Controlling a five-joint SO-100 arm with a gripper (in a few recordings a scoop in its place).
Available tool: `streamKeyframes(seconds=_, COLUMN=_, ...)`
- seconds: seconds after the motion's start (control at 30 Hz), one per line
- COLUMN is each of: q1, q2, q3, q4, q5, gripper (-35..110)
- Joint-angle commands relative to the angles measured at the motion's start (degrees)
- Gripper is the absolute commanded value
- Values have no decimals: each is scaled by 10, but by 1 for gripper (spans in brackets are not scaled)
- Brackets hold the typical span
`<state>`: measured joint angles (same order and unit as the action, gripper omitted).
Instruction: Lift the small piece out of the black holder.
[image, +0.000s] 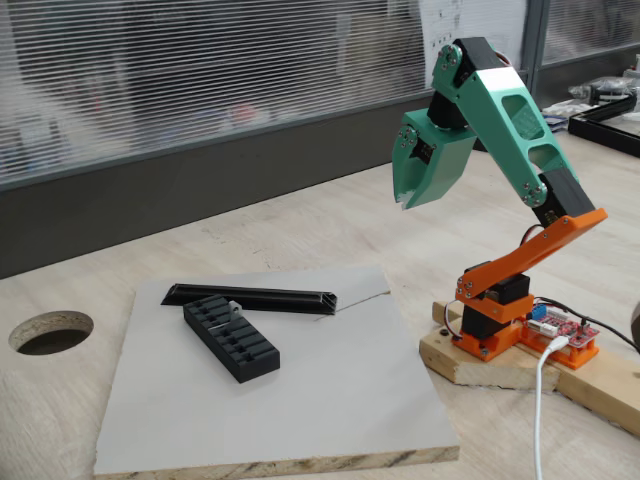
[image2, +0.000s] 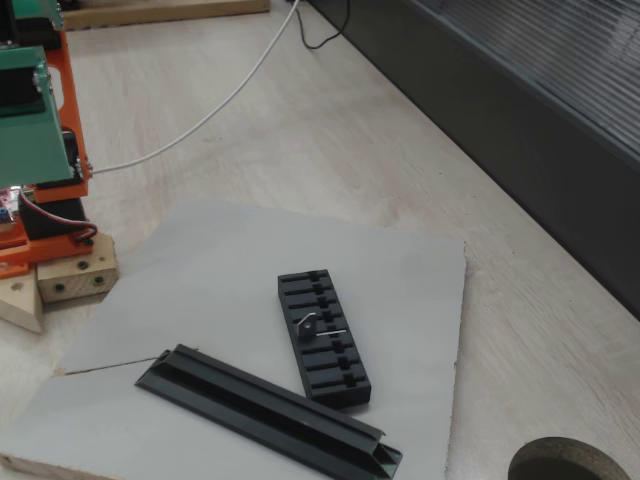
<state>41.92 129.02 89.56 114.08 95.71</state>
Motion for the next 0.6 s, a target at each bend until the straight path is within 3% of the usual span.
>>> streamKeyframes(seconds=0.0, q1=4, q2=8, q3=0, q4=10, q5=3, gripper=7)
streamKeyframes(seconds=0.57, q1=1, q2=7, q3=-1, q4=2, q5=8, gripper=7)
